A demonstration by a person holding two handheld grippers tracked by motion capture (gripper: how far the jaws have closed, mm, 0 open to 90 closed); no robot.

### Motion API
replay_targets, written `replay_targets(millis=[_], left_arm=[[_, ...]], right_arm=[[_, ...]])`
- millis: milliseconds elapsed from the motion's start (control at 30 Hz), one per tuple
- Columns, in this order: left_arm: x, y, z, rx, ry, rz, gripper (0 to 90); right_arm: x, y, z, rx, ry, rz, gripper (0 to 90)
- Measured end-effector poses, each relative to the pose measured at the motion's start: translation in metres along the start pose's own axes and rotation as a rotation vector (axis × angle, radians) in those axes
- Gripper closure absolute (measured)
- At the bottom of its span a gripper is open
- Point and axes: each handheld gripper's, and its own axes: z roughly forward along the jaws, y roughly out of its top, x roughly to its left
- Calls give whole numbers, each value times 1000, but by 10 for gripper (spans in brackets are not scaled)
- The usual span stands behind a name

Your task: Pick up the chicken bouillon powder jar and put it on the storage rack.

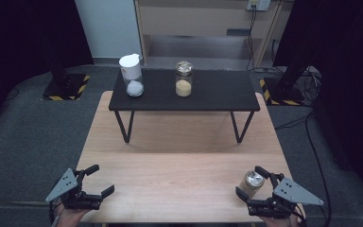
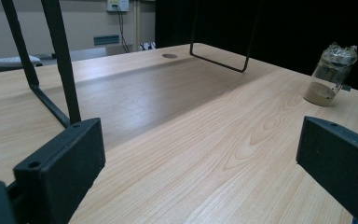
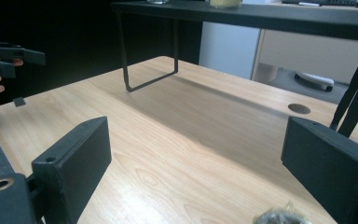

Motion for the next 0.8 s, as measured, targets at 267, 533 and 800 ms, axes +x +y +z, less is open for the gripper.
replay_targets(millis=[267,533,800], left_arm=[[0,0,0,-1,-2,6,1],[0,1,1,-1,-18,17,1],[1,0,0,-12,-29,17,1]], right_arm=[[5,-14,2,1,-20,-35,87],[0,-25,3,-2,-19,-42,88],[-3,-33,2,-5,-30,-36,88]])
